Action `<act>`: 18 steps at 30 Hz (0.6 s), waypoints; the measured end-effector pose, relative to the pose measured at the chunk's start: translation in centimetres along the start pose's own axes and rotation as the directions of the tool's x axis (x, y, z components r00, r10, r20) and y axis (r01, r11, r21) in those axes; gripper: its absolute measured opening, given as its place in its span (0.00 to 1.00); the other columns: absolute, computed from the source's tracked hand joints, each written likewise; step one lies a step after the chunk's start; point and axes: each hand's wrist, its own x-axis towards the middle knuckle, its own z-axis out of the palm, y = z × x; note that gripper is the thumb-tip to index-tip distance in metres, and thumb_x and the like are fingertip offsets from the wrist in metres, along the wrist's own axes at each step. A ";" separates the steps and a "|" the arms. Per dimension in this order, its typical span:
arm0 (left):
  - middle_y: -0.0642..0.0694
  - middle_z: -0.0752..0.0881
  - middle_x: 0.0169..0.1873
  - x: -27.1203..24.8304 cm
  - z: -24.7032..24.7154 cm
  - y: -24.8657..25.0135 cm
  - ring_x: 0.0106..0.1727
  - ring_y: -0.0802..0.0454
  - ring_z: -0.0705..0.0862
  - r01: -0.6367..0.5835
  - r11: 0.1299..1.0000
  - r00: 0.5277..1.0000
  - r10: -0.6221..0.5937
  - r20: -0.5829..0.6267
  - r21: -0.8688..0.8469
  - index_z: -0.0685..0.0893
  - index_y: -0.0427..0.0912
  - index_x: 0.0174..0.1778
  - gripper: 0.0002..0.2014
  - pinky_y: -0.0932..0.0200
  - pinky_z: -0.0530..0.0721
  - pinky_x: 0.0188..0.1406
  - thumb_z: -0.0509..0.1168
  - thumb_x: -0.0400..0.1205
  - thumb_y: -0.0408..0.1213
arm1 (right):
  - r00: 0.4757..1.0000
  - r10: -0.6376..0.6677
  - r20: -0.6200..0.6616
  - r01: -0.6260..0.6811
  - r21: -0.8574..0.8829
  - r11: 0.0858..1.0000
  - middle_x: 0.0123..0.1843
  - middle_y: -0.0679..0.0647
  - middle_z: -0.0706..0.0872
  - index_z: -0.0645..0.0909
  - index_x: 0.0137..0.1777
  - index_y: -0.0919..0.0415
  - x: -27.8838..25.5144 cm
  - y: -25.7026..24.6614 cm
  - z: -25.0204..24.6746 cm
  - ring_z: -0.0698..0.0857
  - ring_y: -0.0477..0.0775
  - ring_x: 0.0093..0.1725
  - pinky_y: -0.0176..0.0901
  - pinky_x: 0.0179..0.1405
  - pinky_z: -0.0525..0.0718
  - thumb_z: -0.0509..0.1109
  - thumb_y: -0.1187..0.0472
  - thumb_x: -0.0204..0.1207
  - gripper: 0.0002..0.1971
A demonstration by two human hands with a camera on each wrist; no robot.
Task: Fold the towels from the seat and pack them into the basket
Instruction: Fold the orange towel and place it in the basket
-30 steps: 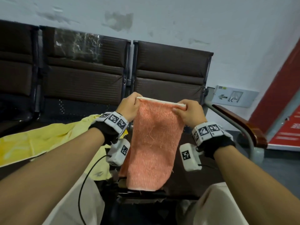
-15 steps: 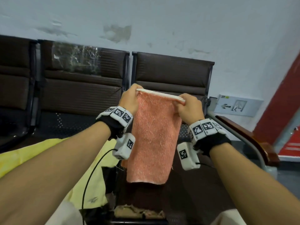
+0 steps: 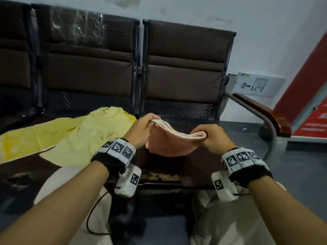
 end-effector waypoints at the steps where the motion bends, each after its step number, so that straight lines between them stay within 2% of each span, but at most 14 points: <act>1: 0.47 0.83 0.51 -1.3 0.6 -0.6 0.55 0.55 0.80 0.019 1.000 0.998 -0.019 0.065 0.007 0.80 0.42 0.54 0.12 0.77 0.75 0.51 0.53 0.86 0.26 | 0.997 0.022 0.073 -0.022 -0.009 1.000 0.37 0.46 0.89 0.87 0.40 0.49 -0.9 0.7 0.4 0.87 0.44 0.40 0.34 0.40 0.84 0.76 0.74 0.62 0.16; 2: 0.49 0.83 0.52 -2.4 1.2 -1.3 0.56 0.56 0.80 0.046 0.999 0.988 -0.048 0.144 0.019 0.80 0.43 0.54 0.11 0.78 0.75 0.52 0.54 0.86 0.26 | 0.988 0.050 0.143 -0.050 -0.009 0.999 0.35 0.48 0.89 0.87 0.38 0.49 -1.8 1.3 0.8 0.88 0.46 0.37 0.41 0.39 0.87 0.73 0.75 0.63 0.17; 3: 0.49 0.84 0.54 -3.3 1.7 -2.1 0.58 0.55 0.81 0.072 0.997 0.971 -0.078 0.226 0.038 0.80 0.42 0.56 0.11 0.74 0.76 0.58 0.54 0.86 0.27 | 0.975 0.079 0.208 -0.081 0.000 0.997 0.34 0.49 0.89 0.87 0.36 0.49 -2.4 1.9 1.2 0.88 0.49 0.35 0.46 0.36 0.89 0.70 0.77 0.64 0.18; 4: 0.48 0.83 0.58 -4.0 2.1 -2.7 0.61 0.53 0.81 0.096 0.993 0.948 -0.110 0.298 0.061 0.80 0.42 0.59 0.11 0.64 0.78 0.64 0.55 0.86 0.29 | 0.959 0.097 0.268 -0.105 0.014 0.994 0.32 0.51 0.88 0.86 0.35 0.50 -2.8 2.4 1.6 0.89 0.52 0.32 0.48 0.31 0.89 0.67 0.77 0.65 0.19; 5: 0.46 0.83 0.61 -4.5 2.5 -3.2 0.64 0.51 0.81 0.123 0.990 0.926 -0.141 0.351 0.074 0.80 0.41 0.63 0.12 0.54 0.78 0.67 0.56 0.86 0.31 | 0.943 0.103 0.317 -0.117 0.027 0.993 0.32 0.52 0.88 0.86 0.35 0.50 -3.0 2.9 2.0 0.89 0.54 0.30 0.47 0.28 0.88 0.67 0.78 0.65 0.19; 7: 0.43 0.83 0.63 -5.0 2.8 -4.1 0.65 0.49 0.81 0.167 0.984 0.903 -0.179 0.390 0.065 0.79 0.41 0.66 0.14 0.46 0.78 0.68 0.58 0.86 0.33 | 0.931 0.086 0.355 -0.108 0.042 0.993 0.32 0.50 0.88 0.86 0.35 0.49 -2.9 3.7 2.7 0.88 0.51 0.32 0.41 0.28 0.85 0.73 0.75 0.64 0.16; 9: 0.44 0.85 0.60 -4.6 2.8 -4.6 0.62 0.49 0.83 0.189 0.981 0.915 -0.191 0.355 0.041 0.81 0.44 0.63 0.12 0.47 0.80 0.65 0.59 0.85 0.35 | 0.944 0.081 0.321 -0.101 0.046 0.994 0.38 0.47 0.89 0.85 0.39 0.47 -2.0 4.6 3.3 0.87 0.47 0.40 0.42 0.40 0.85 0.79 0.68 0.63 0.13; 11: 0.49 0.86 0.54 -3.5 2.5 -5.2 0.57 0.52 0.84 0.204 0.979 0.939 -0.197 0.280 0.005 0.81 0.51 0.57 0.09 0.56 0.82 0.58 0.59 0.85 0.36 | 0.956 0.126 0.264 -0.154 0.088 0.984 0.43 0.47 0.89 0.84 0.43 0.46 -0.7 5.8 3.9 0.87 0.48 0.47 0.48 0.51 0.86 0.80 0.61 0.65 0.11; 13: 0.53 0.86 0.51 -1.9 2.3 -5.8 0.54 0.56 0.84 0.209 0.978 0.960 -0.205 0.192 0.002 0.81 0.53 0.55 0.07 0.63 0.81 0.52 0.59 0.85 0.39 | 0.966 0.163 0.203 -0.192 0.134 0.972 0.44 0.47 0.88 0.82 0.45 0.47 0.9 6.9 4.5 0.86 0.50 0.47 0.52 0.52 0.86 0.79 0.59 0.69 0.10; 14: 0.53 0.86 0.51 -0.9 2.3 -6.1 0.54 0.58 0.84 0.213 0.977 0.966 -0.211 0.153 0.001 0.81 0.52 0.55 0.07 0.63 0.81 0.52 0.60 0.85 0.40 | 0.970 0.171 0.172 -0.198 0.157 0.967 0.44 0.48 0.87 0.82 0.46 0.48 1.9 7.4 4.9 0.86 0.50 0.47 0.52 0.53 0.86 0.78 0.59 0.69 0.09; 16: 0.50 0.86 0.53 1.0 2.5 -7.0 0.55 0.57 0.83 0.224 0.975 0.971 -0.222 0.089 -0.004 0.81 0.50 0.56 0.07 0.59 0.81 0.55 0.60 0.85 0.40 | 0.974 0.187 0.130 -0.208 0.170 0.963 0.45 0.49 0.87 0.82 0.49 0.50 3.8 8.3 5.6 0.86 0.50 0.48 0.50 0.54 0.85 0.77 0.58 0.71 0.09; 18: 0.47 0.85 0.53 2.7 3.0 -8.0 0.54 0.52 0.84 0.236 0.972 0.970 -0.236 0.058 0.004 0.80 0.48 0.56 0.07 0.57 0.84 0.48 0.60 0.85 0.39 | 0.970 0.209 0.122 -0.227 0.163 0.960 0.46 0.48 0.87 0.81 0.51 0.50 5.7 9.2 6.4 0.86 0.50 0.50 0.47 0.53 0.83 0.77 0.58 0.72 0.10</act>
